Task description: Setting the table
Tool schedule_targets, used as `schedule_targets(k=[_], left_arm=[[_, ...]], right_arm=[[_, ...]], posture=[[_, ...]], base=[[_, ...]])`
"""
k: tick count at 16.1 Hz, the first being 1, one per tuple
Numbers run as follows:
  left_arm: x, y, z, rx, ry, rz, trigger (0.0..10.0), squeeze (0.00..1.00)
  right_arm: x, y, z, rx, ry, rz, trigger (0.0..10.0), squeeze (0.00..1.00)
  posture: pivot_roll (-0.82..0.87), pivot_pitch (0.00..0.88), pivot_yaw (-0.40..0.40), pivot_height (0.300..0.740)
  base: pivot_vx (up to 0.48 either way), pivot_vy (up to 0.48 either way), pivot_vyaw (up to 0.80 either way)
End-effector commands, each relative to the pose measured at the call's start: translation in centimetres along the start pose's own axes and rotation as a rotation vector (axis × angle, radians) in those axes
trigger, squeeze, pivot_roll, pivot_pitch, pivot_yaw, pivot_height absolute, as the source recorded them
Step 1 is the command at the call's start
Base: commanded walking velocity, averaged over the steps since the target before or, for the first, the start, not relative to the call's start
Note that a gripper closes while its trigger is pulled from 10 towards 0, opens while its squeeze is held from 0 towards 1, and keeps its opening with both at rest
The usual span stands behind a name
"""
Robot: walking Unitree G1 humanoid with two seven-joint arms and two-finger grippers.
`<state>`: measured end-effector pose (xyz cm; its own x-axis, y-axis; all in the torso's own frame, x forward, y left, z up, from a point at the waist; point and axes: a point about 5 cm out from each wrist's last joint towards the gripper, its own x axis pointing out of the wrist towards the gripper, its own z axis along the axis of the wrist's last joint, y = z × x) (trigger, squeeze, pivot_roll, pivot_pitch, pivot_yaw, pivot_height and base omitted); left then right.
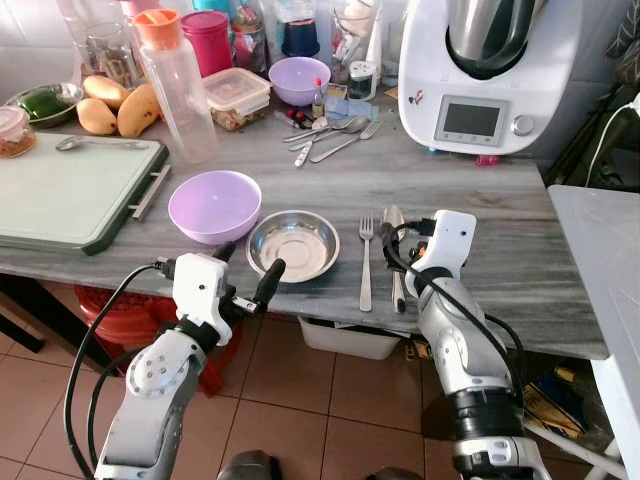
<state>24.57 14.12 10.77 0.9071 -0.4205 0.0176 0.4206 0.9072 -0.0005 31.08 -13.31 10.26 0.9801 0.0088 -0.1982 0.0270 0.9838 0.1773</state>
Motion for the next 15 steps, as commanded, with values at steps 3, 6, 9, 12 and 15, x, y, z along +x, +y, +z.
schedule_targets(k=[3, 6, 9, 12, 15], left_arm=[[0.9, 1.3, 0.0, 0.106, 0.009, 0.186, 10.0, 0.0], [1.7, 1.9, -0.1, 0.115, 0.008, 0.233, 10.0, 0.0], [2.7, 1.7, 0.2, 0.106, -0.012, 0.261, 10.0, 0.0], [2.9, 1.6, 0.4, 0.102, -0.021, 0.274, 10.0, 0.0], [3.0, 1.4, 0.3, 0.101, -0.021, 0.273, 10.0, 0.0]], right_arm=[[-1.6, -1.1, 1.9, -0.116, -0.164, 0.028, 10.0, 0.97], [-2.6, -1.9, 2.5, -0.196, -0.212, 0.029, 10.0, 0.93], [-3.0, -2.2, 2.8, -0.203, -0.239, 0.005, 10.0, 0.92], [-3.9, -2.7, 3.2, -0.245, -0.268, -0.021, 10.0, 0.92], [-3.9, -2.9, 3.2, -0.249, -0.26, -0.027, 10.0, 0.85]], posture=[[0.0, 0.0, 0.008, 0.74], [-0.03, 0.0, 0.002, 0.74], [-0.03, 0.0, 0.003, 0.74], [-0.03, 0.0, 0.003, 0.74], [-0.04, 0.0, 0.004, 0.74]], base=[[0.0, 0.0, 0.0], [0.0, 0.0, 0.0], [0.0, 0.0, 0.0], [0.0, 0.0, 0.0], [0.0, 0.0, 0.0]])
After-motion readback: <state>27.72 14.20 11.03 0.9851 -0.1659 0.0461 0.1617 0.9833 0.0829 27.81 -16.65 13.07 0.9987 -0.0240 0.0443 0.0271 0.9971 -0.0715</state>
